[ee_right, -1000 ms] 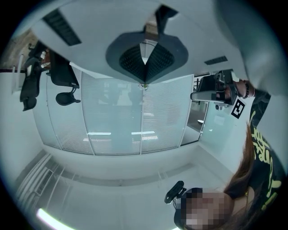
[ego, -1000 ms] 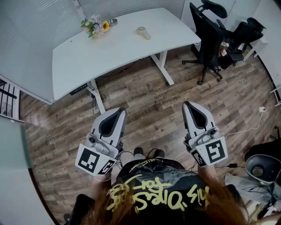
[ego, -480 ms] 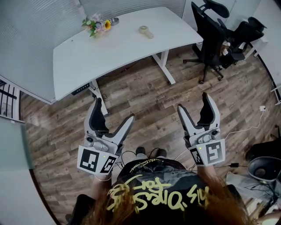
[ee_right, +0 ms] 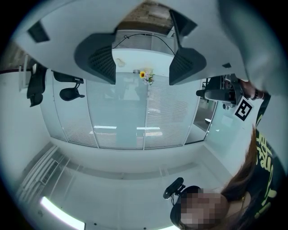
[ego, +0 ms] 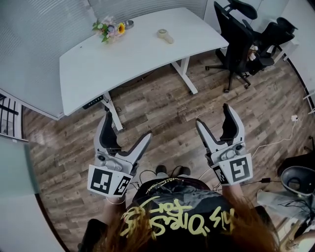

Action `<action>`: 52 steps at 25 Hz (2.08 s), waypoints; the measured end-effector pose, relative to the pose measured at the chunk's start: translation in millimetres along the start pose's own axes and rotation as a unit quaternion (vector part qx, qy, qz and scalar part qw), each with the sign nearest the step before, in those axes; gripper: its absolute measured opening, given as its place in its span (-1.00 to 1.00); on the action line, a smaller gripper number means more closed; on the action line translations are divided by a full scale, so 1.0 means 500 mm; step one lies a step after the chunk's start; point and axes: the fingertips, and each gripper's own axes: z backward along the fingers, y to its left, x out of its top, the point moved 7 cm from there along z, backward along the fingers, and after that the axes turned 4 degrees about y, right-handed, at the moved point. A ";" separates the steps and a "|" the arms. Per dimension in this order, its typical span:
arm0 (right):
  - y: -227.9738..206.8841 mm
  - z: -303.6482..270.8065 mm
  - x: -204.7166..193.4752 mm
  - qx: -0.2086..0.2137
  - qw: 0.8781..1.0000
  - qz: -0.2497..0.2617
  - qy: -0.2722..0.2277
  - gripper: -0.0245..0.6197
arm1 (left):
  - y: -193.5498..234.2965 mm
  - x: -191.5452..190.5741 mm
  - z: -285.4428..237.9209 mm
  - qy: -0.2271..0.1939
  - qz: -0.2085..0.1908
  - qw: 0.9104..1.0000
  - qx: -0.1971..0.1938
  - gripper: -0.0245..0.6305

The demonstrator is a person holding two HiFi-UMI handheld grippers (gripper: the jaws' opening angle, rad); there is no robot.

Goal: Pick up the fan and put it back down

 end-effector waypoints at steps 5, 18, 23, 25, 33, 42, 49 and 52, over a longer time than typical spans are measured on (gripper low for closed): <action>0.033 -0.014 -0.017 -0.015 1.000 -0.003 0.012 0.17 | 0.038 -0.015 0.014 0.002 0.010 1.000 -0.016 0.60; 0.065 -0.026 -0.016 -0.038 0.999 0.017 0.031 0.16 | 0.097 -0.032 0.015 0.006 0.018 0.999 -0.050 0.60; 0.040 -0.053 -0.029 -0.033 0.999 0.022 0.033 0.17 | 0.106 -0.045 -0.009 0.013 0.019 0.999 -0.044 0.60; 0.021 -0.074 -0.037 -0.030 0.999 0.018 0.034 0.17 | 0.112 -0.048 -0.029 0.018 0.019 0.999 -0.039 0.60; -0.094 -0.178 -0.057 -0.010 0.999 0.018 0.025 0.16 | 0.132 -0.049 -0.171 0.019 0.011 1.000 -0.023 0.60; -0.261 -0.313 -0.042 0.022 0.999 0.024 0.008 0.16 | 0.137 -0.007 -0.366 -0.018 0.007 1.000 -0.019 0.60; -0.346 -0.383 -0.060 0.053 0.998 0.019 0.004 0.16 | 0.137 -0.021 -0.457 -0.005 0.005 1.000 0.014 0.60; -0.376 -0.403 -0.065 0.065 0.998 0.015 0.003 0.16 | 0.134 -0.026 -0.485 -0.002 0.009 0.999 0.033 0.60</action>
